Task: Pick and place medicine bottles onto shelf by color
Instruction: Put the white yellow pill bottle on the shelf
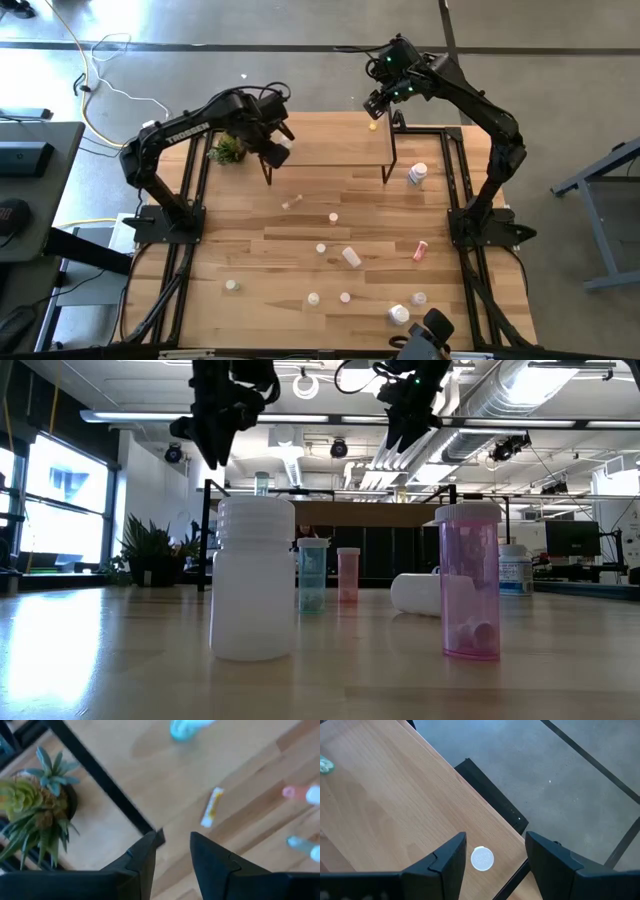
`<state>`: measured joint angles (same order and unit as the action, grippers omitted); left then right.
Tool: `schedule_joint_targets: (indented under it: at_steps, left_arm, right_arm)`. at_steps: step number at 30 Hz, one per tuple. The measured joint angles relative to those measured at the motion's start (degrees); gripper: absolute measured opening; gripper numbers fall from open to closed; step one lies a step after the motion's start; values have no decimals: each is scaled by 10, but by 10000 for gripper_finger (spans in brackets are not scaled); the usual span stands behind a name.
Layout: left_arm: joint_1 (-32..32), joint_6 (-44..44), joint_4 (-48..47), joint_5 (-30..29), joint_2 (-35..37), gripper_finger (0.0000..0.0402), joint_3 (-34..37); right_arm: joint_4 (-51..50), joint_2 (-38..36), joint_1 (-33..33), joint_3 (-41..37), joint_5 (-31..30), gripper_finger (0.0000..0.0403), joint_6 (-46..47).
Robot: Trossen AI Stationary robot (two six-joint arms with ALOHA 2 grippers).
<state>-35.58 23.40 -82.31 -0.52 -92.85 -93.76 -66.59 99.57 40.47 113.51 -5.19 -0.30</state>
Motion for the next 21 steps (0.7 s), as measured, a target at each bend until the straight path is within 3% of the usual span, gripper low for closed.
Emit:
schedule_joint_targets:
  at_steps: [7, 10, 15, 21]
  left_arm:
    - [53, 0, -31, 14, 11, 98, 0]
    - [81, -1, -45, 13, 11, 96, 0]
    - [134, -1, -45, 15, 18, 88, 30]
    - [177, 18, -44, 19, 41, 68, 81]
  right_arm:
    - [-3, 0, -2, 0, 4, 195, -23]
    - [-15, 0, -9, 0, 39, 195, -42]
    - [-34, 0, -44, 0, 93, 195, -74]
    - [-40, 0, -97, 0, 99, 195, -78]
